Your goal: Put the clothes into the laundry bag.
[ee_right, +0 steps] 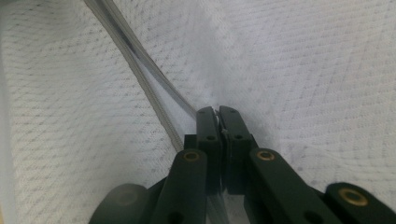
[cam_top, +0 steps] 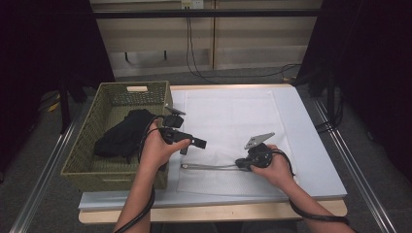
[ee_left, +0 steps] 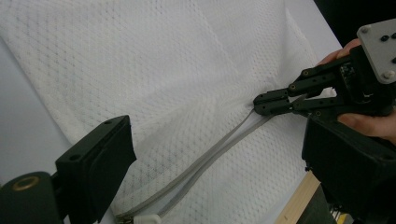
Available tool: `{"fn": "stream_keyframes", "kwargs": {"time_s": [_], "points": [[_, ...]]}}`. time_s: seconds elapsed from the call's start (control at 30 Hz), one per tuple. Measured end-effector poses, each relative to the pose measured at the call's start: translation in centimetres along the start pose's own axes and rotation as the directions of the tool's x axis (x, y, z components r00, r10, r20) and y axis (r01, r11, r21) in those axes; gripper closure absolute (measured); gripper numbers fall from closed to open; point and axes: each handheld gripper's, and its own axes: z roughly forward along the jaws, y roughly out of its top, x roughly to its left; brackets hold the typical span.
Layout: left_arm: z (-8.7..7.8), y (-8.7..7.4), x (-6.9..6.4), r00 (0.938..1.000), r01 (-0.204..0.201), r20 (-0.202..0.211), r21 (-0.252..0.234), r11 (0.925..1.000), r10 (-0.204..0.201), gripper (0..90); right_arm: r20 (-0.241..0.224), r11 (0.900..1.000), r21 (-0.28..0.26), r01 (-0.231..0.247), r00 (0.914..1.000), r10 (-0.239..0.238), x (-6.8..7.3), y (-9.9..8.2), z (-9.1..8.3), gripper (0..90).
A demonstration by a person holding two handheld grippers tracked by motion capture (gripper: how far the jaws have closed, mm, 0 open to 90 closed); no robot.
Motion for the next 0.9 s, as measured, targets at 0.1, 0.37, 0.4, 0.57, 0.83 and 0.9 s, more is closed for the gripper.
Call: {"fn": "stream_keyframes", "kwargs": {"time_s": [0.1, 0.37, 0.4, 0.57, 0.83, 0.9], "points": [[0.1, 0.0, 0.1, 1.0, -0.004, -0.003, 0.003, 1.0, 0.004, 8.7, 0.006, 0.9999, 0.004, 0.011, 0.9999, -0.011, 0.1, 0.1, 0.0, 89.7], [0.1, 0.0, 0.0, 1.0, -0.004, -0.004, 0.0, 1.0, 0.004, 8.8, 0.012, 0.9997, 0.006, 0.022, 0.9997, -0.022, 0.1, 0.1, 0.1, 89.0], [0.1, 0.0, -0.1, 1.0, -0.006, -0.006, -0.002, 1.0, 0.006, 8.8, 0.016, 0.9998, 0.009, 0.019, 0.9997, -0.019, 0.1, 0.2, 0.1, 89.6], [0.2, 0.0, 0.0, 1.0, -0.006, -0.003, 0.001, 1.0, 0.006, 8.3, 0.014, 0.9999, 0.013, -0.002, 0.9999, 0.002, 0.1, 0.2, 0.1, 90.0], [0.0, 0.0, 0.1, 1.0, -0.002, -0.008, 0.003, 1.0, 0.003, 8.2, -0.026, 0.9992, -0.032, -0.025, 0.9994, 0.024, 0.1, 1.0, -1.3, 90.0], [0.0, 0.0, 0.1, 0.9999, -0.003, -0.011, 0.003, 1.0, 0.003, 8.2, -0.032, 0.9991, -0.034, -0.026, 0.9992, 0.025, 0.1, 1.2, -1.6, 90.0]]}}
